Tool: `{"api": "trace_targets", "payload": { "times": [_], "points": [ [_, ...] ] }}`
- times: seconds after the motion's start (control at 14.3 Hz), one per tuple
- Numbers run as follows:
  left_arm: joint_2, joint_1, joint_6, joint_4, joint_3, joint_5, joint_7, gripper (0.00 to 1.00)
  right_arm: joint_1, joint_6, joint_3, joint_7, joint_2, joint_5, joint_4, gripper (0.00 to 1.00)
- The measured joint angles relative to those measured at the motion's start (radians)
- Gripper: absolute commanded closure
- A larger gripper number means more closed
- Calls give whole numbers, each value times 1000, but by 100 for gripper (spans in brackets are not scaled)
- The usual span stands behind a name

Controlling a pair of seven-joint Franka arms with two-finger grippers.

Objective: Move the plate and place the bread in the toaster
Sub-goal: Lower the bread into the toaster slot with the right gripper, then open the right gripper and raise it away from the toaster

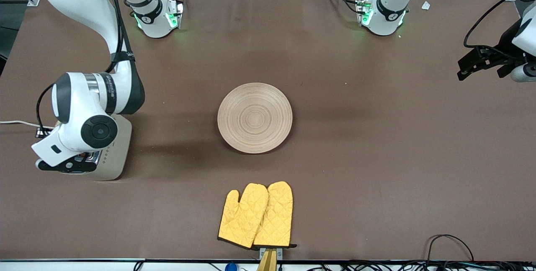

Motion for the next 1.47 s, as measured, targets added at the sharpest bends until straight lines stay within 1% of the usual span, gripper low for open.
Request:
{"api": "trace_targets", "payload": {
  "times": [0.07,0.14,0.35,0.56,0.63,0.7,0.84,1.05,1.19,1.33,1.47],
  "points": [
    [0,0,0,1,0,0,0,0,0,4,0,0,9,8,2,49],
    [0,0,0,2,0,0,0,0,-1,14,0,0,14,27,4,1],
    [0,-1,0,8,0,0,0,0,-5,29,-1,2,17,104,26,0],
    [0,-7,0,13,-3,0,0,0,-9,29,0,2,16,201,88,0],
    [0,-7,0,13,-3,0,0,0,-10,28,-1,1,12,259,116,0],
    [0,-6,-1,13,-3,0,0,0,-12,27,-3,1,0,336,142,0],
    [0,-5,-1,15,-2,0,0,0,-45,24,-9,0,-58,493,175,0],
    [0,-4,-1,18,-1,0,0,0,-132,10,-11,-83,-194,632,180,0],
    [0,-3,-1,24,0,0,0,0,-196,-5,-12,-169,-278,720,158,0],
    [-1,-4,-5,32,-1,0,0,0,-243,-17,-12,-266,-346,748,117,0],
    [0,-4,-7,32,-1,0,0,0,-254,-24,-11,-332,-394,745,70,0]
  ]
}}
